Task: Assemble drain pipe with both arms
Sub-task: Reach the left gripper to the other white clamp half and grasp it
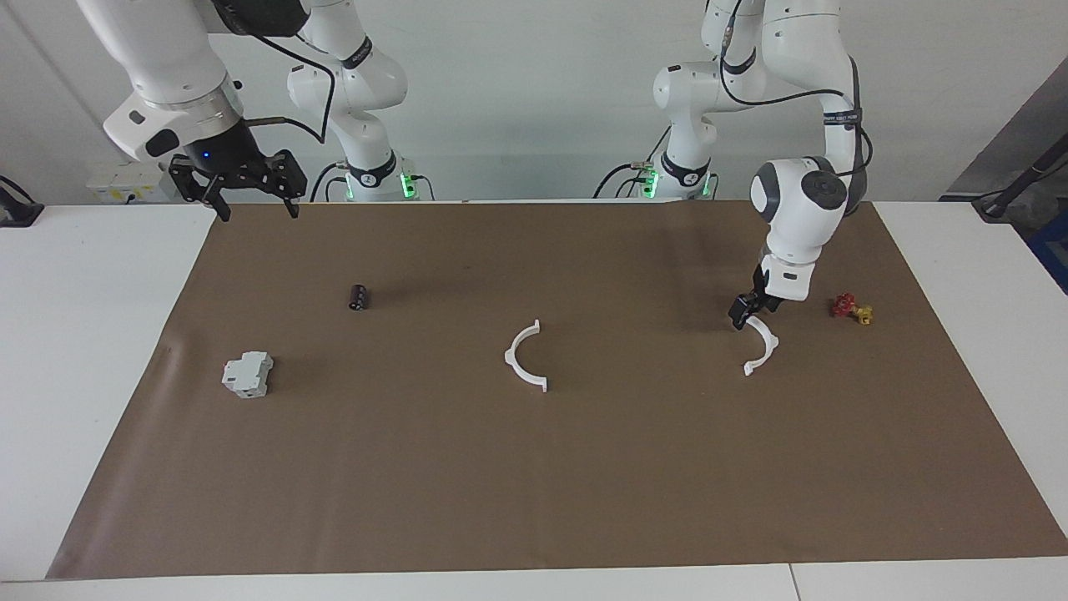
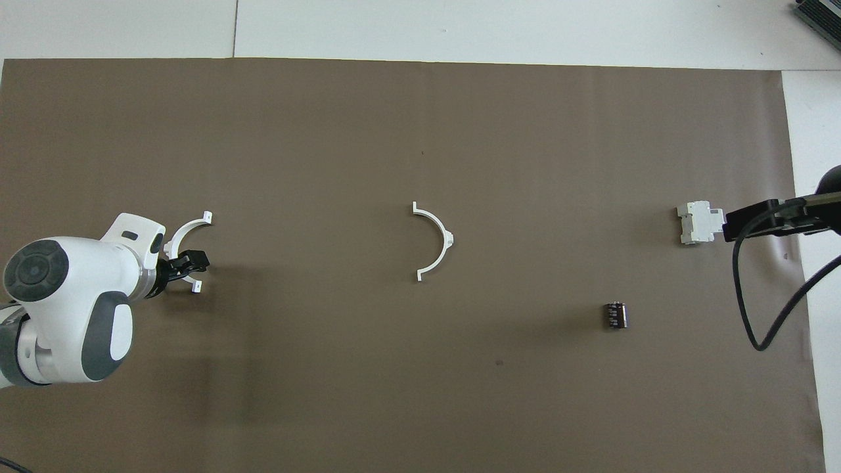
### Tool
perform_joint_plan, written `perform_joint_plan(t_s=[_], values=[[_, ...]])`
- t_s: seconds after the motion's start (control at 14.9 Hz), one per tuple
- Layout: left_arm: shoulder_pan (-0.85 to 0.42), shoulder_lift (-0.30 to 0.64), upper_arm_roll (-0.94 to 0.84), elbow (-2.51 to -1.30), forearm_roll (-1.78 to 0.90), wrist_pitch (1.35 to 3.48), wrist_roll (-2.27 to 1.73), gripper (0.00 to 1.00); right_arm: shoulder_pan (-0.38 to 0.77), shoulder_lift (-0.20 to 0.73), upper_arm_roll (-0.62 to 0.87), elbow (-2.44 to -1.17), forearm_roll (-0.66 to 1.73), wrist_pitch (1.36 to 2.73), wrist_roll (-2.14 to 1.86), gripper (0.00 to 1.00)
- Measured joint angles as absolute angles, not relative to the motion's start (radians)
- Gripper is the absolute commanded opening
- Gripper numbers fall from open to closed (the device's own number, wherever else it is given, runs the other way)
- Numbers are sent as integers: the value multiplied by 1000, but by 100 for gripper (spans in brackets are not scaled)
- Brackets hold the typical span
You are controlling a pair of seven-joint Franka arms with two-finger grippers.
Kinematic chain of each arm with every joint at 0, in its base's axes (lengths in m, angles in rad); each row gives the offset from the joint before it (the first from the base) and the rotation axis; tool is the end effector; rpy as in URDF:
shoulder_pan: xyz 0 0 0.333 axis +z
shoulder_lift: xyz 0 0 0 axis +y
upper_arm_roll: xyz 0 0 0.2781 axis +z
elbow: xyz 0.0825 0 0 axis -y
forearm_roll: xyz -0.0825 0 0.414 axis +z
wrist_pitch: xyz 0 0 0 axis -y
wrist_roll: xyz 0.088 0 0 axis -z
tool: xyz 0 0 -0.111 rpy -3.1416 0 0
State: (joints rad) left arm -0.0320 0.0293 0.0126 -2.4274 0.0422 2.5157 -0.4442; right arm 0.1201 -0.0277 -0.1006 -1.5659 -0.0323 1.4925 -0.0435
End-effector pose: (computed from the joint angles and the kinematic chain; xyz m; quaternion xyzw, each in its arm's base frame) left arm 0.5107 -0.0101 0.2345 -0.9804 -0.1943 -0.0317 0.0059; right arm 0.5687 0.0066 0.5943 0.9992 0.0306 -0.0231 0.0145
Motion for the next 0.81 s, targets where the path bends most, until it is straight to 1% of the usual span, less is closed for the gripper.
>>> perform_joint_plan(t_s=[0.07, 0.2, 0.27, 0.34, 0.81], values=[[-32, 29, 13, -2427, 42, 2516, -445, 57, 120, -28, -101, -1566, -32, 1492, -43, 100], [-32, 29, 13, -2428, 42, 2516, -446, 17, 120, -28, -101, -1566, -32, 1492, -43, 100], [-32, 29, 13, -2428, 42, 2516, -446, 3, 120, -28, -101, -1566, -32, 1492, -43, 100], [-32, 29, 13, -2428, 42, 2516, -446, 0, 119, -28, -101, -1566, -32, 1492, -43, 100], [-48, 26, 4, -2414, 42, 2504, -465, 0, 115, -28, -102, -1566, -32, 1492, -43, 100]])
